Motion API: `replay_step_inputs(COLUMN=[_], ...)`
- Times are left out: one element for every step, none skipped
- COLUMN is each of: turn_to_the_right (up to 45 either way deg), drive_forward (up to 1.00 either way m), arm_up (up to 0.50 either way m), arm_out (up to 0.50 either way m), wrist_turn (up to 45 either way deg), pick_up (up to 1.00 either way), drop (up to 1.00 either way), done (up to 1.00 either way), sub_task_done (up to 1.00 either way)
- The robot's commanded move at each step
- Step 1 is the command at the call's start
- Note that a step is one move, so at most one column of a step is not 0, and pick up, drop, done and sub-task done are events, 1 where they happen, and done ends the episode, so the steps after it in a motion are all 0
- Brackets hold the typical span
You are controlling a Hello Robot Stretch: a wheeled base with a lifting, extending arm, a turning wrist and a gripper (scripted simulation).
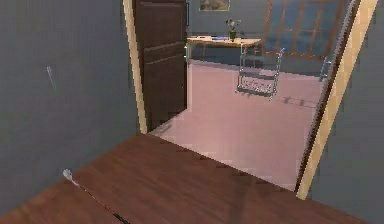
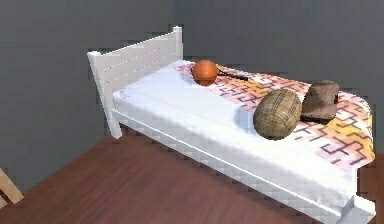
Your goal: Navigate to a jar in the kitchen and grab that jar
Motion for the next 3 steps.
replay_step_inputs(turn_to_the_right=[6.0,0.0,3.0], drive_forward=[0.00,1.00,0.00], arm_up=[0.00,0.00,0.00], arm_out=[0.00,0.00,0.00], wrist_turn=[0.0,0.0,0.0], pick_up=[0.00,0.00,0.00], drop=[0.00,0.00,0.00], done=[0.00,0.00,0.00], sub_task_done=[0.00,0.00,0.00])
